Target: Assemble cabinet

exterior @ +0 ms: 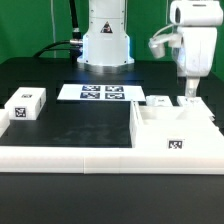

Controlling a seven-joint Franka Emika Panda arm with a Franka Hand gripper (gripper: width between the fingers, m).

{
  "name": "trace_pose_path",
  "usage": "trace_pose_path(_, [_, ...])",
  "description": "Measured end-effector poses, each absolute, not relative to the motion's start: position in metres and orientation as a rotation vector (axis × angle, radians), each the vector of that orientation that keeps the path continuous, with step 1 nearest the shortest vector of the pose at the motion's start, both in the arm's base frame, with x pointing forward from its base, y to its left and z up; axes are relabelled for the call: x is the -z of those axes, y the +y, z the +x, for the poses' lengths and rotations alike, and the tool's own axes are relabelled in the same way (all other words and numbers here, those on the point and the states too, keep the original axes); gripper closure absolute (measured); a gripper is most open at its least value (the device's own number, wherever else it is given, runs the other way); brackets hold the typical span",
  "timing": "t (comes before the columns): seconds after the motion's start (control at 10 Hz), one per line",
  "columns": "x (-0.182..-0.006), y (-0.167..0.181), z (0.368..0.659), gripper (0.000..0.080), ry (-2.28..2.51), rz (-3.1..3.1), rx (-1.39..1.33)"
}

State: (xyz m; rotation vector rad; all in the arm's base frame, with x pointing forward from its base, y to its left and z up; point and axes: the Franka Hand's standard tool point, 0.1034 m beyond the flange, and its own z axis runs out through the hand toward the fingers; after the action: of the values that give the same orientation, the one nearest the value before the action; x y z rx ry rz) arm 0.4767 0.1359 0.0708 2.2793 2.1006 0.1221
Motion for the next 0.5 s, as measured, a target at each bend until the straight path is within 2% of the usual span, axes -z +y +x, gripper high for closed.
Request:
trace_pose_path(0.4, [-0.066, 0.136, 0.476, 0.0002, 2.083, 2.301, -0.128])
trace_pose_path(0.5, [-0.056, 0.157, 0.457, 0.0002, 2.068, 2.336, -0.178])
